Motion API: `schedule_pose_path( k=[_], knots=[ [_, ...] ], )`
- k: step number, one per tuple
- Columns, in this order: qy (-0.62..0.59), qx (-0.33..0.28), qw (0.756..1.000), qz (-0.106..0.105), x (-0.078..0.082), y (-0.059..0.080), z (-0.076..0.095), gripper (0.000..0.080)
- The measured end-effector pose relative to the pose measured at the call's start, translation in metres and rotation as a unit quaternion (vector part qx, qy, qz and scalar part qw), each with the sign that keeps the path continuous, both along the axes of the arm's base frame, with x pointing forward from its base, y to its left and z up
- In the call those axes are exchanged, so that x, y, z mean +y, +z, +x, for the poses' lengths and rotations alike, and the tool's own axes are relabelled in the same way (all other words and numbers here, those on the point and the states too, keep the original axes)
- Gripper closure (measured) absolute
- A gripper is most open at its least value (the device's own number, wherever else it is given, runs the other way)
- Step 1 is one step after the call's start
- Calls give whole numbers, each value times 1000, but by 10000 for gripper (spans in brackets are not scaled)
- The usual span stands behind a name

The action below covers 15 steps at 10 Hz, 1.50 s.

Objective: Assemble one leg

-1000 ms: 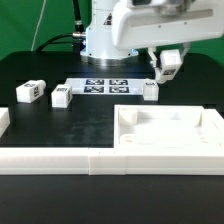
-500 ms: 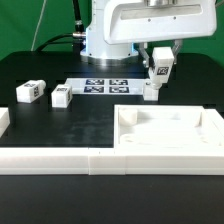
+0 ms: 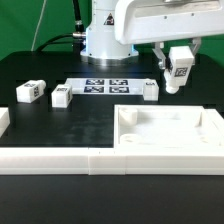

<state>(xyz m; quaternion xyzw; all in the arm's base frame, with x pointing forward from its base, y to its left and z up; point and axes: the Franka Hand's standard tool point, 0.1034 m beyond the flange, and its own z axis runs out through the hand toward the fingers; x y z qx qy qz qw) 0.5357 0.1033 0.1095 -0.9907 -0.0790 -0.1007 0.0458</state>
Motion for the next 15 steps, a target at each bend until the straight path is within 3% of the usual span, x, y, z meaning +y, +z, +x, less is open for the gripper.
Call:
schedule_pose_path(
  k=[2, 4, 5, 6, 8, 12, 14, 15],
  knots=[
    [2, -105, 994, 8, 7, -2, 30, 512],
    [-7, -193, 981, 10, -1, -1, 29, 512],
    [-7, -181, 983, 8, -2, -18, 19, 512],
    [-4, -154, 988, 7, 0, -22, 18, 512],
    [-4, -160, 987, 9, 2, -18, 24, 512],
    [-2, -166, 986, 20, 18, -19, 76, 512],
    [13, -176, 984, 12, 8, -15, 103, 512],
    [12, -176, 984, 12, 8, -16, 102, 512]
  ],
)
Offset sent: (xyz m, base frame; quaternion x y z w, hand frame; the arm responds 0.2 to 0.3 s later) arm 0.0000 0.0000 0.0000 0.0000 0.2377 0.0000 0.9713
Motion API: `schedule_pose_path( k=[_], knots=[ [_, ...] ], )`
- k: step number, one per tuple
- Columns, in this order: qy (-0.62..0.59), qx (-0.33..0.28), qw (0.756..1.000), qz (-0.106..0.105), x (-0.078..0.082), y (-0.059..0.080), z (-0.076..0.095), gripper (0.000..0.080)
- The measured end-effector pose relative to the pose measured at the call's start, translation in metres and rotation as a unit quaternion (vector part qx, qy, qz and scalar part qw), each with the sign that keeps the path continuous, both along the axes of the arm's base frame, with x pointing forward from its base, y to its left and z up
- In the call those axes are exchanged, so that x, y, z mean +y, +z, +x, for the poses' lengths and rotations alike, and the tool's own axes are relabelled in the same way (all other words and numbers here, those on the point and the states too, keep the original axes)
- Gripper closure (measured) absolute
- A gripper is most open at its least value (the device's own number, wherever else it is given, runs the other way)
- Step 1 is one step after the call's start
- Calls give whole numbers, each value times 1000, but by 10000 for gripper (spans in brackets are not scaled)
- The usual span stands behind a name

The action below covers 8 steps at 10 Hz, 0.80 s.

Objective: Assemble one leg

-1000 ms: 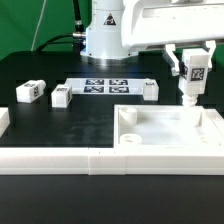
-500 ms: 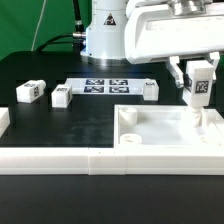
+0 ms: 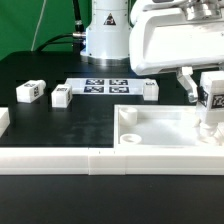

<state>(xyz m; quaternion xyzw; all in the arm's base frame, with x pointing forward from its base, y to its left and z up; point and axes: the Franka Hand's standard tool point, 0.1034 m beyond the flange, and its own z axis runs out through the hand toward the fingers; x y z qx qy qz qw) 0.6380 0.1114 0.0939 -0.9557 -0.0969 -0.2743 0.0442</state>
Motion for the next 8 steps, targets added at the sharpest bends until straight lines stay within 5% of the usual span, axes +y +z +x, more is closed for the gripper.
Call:
schedule_pose_path(
  k=[4, 8],
  knots=[
    [4, -5, 1000, 1, 11, -12, -16, 512],
    [1, -30, 1000, 1, 9, -14, -12, 512]
  ],
)
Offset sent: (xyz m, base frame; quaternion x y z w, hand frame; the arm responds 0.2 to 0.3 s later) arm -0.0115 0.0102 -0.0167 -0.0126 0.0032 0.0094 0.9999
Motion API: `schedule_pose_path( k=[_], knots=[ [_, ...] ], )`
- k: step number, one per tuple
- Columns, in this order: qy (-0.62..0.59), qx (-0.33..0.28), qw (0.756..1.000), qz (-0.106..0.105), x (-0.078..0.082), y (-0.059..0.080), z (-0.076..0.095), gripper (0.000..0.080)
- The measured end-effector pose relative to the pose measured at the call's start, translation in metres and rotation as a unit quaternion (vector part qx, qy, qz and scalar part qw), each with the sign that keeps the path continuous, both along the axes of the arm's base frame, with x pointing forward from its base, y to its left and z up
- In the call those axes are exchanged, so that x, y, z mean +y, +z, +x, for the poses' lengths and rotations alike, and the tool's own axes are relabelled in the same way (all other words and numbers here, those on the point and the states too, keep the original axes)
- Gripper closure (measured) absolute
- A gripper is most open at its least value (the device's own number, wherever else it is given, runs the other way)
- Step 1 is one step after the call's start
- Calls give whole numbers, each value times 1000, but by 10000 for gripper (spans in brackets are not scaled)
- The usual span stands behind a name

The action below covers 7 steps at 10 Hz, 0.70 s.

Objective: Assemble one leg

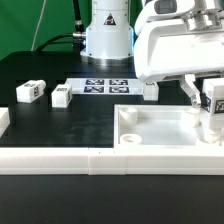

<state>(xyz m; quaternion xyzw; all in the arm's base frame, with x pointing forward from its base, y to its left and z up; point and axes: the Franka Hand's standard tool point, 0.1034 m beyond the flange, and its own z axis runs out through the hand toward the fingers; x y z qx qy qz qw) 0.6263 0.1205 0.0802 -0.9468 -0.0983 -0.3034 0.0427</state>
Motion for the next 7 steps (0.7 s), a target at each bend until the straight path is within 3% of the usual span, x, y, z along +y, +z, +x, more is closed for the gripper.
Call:
schedule_pose_path(
  k=[3, 7],
  knots=[
    [2, 4, 1000, -8, -10, -4, 0, 512],
    [4, 13, 1000, -8, -8, -15, -5, 512]
  ],
)
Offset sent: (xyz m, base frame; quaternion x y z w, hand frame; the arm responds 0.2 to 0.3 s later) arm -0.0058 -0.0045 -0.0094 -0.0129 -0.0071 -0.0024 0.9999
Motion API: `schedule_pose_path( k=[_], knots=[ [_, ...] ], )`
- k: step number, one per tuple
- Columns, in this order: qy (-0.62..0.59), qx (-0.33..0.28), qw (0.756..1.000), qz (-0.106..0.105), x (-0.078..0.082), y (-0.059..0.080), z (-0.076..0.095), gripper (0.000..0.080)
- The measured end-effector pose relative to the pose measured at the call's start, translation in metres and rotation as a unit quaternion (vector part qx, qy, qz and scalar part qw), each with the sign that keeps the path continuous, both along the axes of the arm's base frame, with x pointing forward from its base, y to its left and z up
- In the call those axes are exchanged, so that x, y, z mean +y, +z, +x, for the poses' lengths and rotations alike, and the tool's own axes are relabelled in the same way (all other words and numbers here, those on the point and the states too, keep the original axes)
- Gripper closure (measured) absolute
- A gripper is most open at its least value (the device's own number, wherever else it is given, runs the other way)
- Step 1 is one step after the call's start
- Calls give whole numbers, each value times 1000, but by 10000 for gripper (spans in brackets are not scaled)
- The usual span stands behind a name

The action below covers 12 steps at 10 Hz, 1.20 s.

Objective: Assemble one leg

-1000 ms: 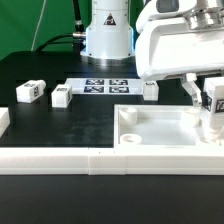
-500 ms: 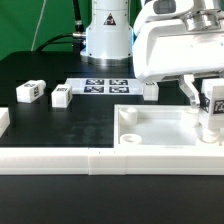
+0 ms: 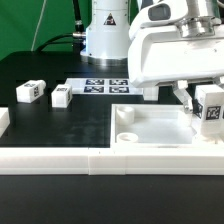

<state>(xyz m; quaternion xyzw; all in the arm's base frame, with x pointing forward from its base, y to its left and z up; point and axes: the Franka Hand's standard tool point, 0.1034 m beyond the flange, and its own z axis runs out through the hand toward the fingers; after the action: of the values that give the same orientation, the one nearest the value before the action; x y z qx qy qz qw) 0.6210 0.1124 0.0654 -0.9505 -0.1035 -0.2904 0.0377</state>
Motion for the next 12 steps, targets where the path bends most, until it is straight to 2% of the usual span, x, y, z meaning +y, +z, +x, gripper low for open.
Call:
schedule_pose_path(
  k=[6, 7, 8, 9, 12],
  knots=[
    [0, 0, 1000, 1, 1, -2, 0, 512],
    [0, 0, 1000, 1, 1, -3, 0, 406],
    [0, 0, 1000, 1, 1, -3, 0, 267],
    [0, 0, 1000, 1, 1, -3, 0, 187],
    [0, 0, 1000, 1, 1, -3, 0, 151]
  ],
)
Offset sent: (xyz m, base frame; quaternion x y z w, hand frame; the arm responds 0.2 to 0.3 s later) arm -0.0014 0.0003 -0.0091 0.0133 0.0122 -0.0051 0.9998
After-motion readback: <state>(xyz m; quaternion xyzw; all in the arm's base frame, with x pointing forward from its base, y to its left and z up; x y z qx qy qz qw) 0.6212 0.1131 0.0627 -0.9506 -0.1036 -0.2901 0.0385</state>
